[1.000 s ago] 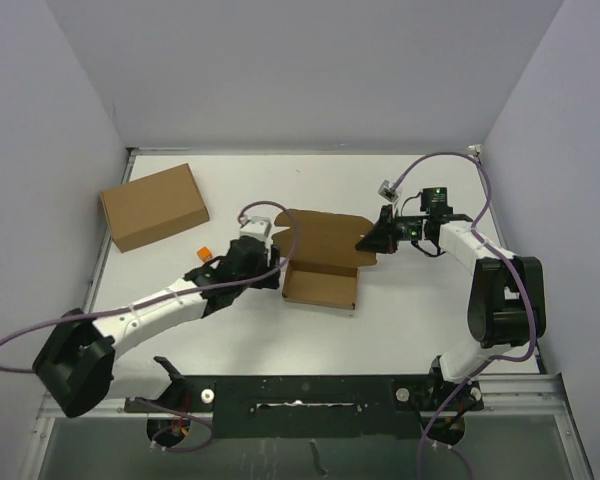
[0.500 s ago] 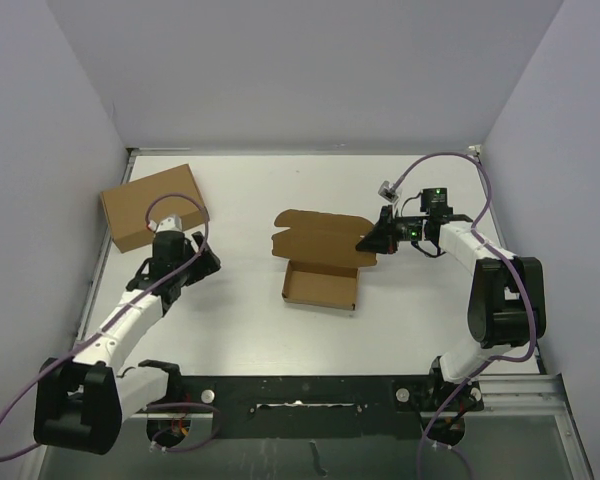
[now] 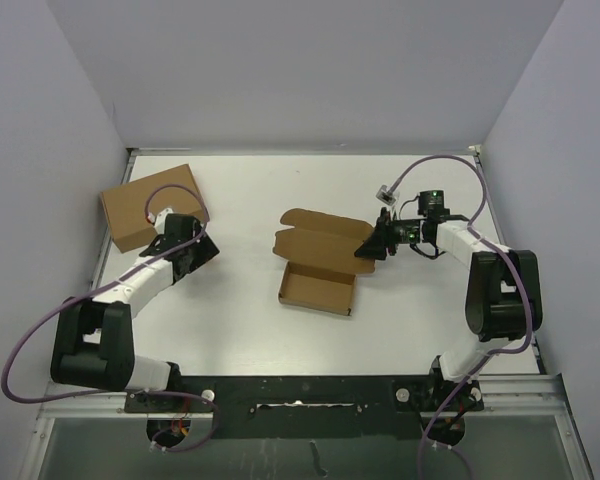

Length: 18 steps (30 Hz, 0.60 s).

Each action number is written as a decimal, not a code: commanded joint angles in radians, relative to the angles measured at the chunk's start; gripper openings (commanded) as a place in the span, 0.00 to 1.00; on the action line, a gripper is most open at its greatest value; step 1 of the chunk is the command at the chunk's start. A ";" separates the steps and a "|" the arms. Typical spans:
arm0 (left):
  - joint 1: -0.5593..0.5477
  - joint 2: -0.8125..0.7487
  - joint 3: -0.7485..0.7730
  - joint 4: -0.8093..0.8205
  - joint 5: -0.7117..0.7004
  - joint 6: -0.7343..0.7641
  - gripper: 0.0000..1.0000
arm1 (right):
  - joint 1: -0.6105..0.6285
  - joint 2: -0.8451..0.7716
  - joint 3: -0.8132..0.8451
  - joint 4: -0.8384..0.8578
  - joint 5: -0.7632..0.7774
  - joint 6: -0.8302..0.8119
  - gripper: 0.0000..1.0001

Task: Fold the paper box

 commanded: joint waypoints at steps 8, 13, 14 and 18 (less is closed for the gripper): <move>0.025 -0.002 0.044 0.044 -0.041 -0.009 0.77 | -0.068 -0.025 0.083 -0.065 0.099 -0.051 0.71; 0.025 0.009 0.051 0.045 -0.032 -0.014 0.77 | -0.118 -0.056 0.078 -0.083 0.079 -0.078 0.77; 0.025 0.012 0.051 0.044 -0.032 -0.014 0.77 | -0.122 -0.064 0.079 -0.089 0.078 -0.088 0.77; 0.025 0.020 0.052 0.042 -0.034 -0.011 0.77 | -0.138 -0.093 0.090 -0.126 0.080 -0.133 0.78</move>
